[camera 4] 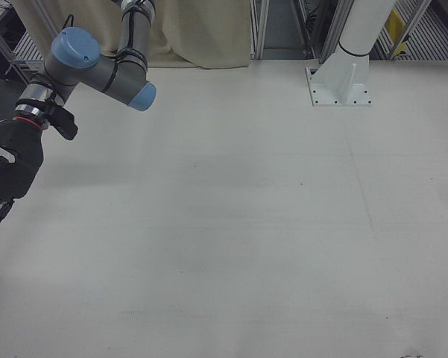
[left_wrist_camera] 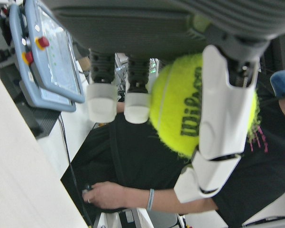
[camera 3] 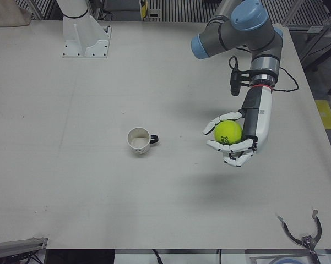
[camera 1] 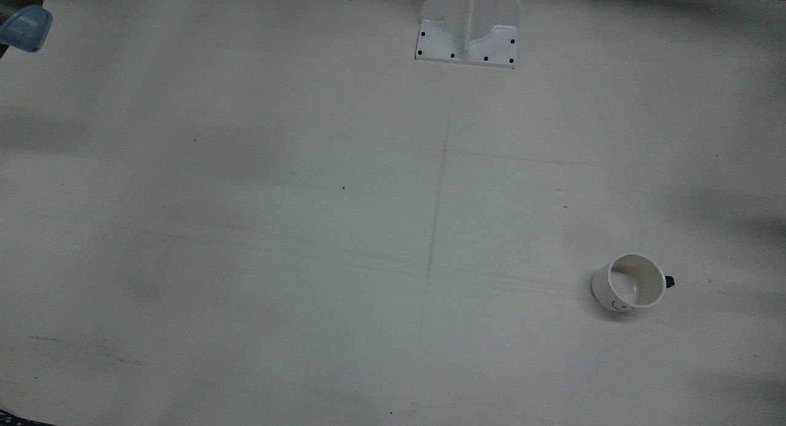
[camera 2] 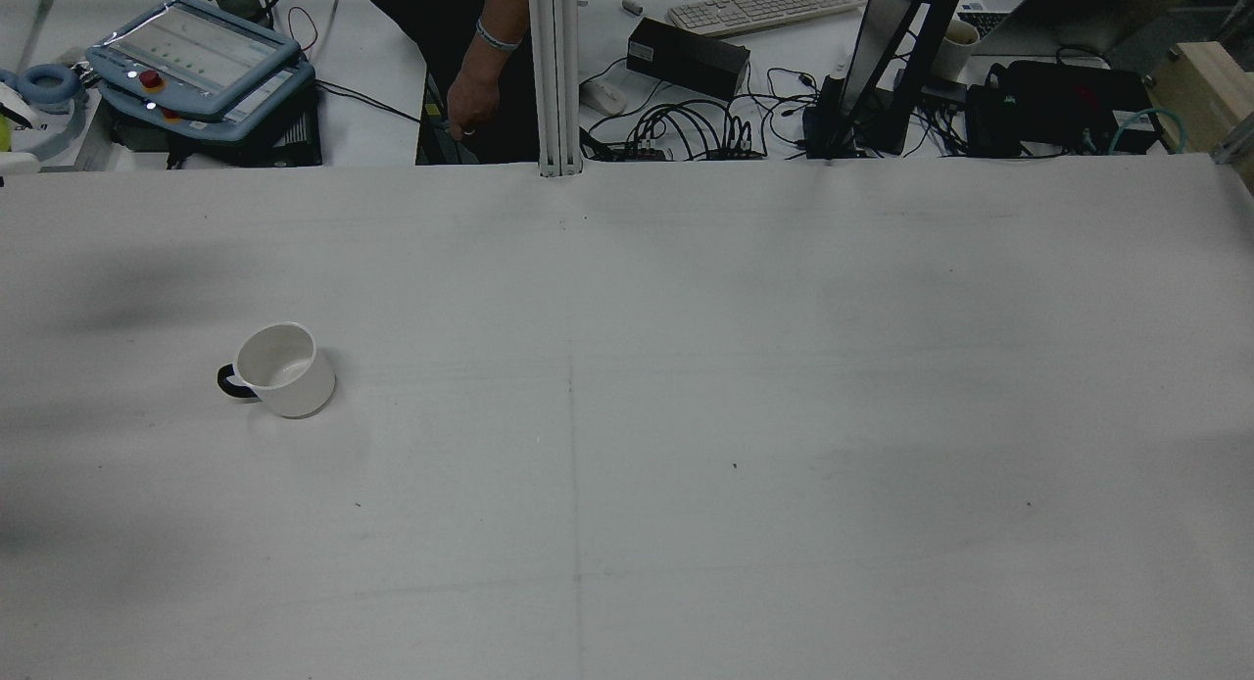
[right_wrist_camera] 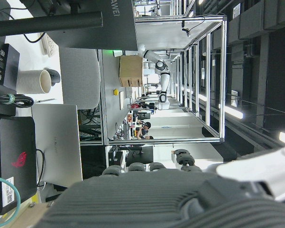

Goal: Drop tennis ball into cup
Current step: 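Move the left hand holding the yellow tennis ball over the white mug, then open the left hand fingers to release the ball into the mug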

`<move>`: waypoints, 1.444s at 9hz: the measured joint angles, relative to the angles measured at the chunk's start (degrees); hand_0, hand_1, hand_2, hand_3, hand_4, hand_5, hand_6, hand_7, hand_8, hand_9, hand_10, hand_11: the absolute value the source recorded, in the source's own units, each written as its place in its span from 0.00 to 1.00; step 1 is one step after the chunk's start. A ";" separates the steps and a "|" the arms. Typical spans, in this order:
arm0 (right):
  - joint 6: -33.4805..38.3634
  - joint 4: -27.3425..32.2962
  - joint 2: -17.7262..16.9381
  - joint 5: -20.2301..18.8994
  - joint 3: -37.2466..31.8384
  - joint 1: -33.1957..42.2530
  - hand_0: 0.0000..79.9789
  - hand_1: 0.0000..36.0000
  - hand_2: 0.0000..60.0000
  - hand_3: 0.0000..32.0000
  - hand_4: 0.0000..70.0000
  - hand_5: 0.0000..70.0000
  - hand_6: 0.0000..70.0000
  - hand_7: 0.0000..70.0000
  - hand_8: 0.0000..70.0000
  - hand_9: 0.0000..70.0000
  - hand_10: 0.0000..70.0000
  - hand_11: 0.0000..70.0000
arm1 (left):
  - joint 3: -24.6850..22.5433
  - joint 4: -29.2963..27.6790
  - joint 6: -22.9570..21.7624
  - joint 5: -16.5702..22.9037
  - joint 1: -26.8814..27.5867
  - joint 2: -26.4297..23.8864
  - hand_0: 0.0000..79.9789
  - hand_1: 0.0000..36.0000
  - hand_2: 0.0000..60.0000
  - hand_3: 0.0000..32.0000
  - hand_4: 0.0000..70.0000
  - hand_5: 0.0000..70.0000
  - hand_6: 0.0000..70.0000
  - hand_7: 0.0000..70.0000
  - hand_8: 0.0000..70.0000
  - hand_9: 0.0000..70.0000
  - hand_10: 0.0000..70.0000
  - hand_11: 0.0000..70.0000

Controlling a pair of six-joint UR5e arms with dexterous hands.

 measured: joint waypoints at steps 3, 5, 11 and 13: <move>0.00 0.00 -0.02 0.00 0.00 0.00 0.00 0.00 0.00 0.00 0.00 0.00 0.00 0.00 0.00 0.00 0.00 0.00 | -3.00 4.49 -0.10 -0.46 10.39 -3.60 0.75 1.00 1.00 0.00 0.94 0.34 0.47 1.00 0.96 1.00 1.00 1.00; 0.00 0.01 -0.01 0.00 0.00 0.00 0.00 0.00 0.00 0.00 0.00 0.00 0.00 0.00 0.00 0.00 0.00 0.00 | -2.71 5.68 -0.02 -0.50 16.85 -4.89 0.75 1.00 1.00 0.00 0.94 0.34 0.47 1.00 0.96 1.00 1.00 1.00; 0.00 0.02 0.00 0.00 0.00 0.00 0.00 0.00 0.00 0.00 0.00 0.00 0.00 0.00 0.00 0.00 0.00 0.00 | -1.28 5.38 0.22 -0.48 19.57 -5.44 1.00 1.00 1.00 0.00 0.47 0.23 0.19 0.42 0.35 0.52 0.37 0.59; 0.00 0.02 0.00 0.00 0.00 0.00 0.00 0.00 0.00 0.00 0.00 0.00 0.00 0.00 0.00 0.00 0.00 0.00 | -1.42 4.89 0.06 -0.44 19.45 -5.12 1.00 1.00 0.92 0.00 0.25 0.18 0.08 0.05 0.06 0.10 0.07 0.16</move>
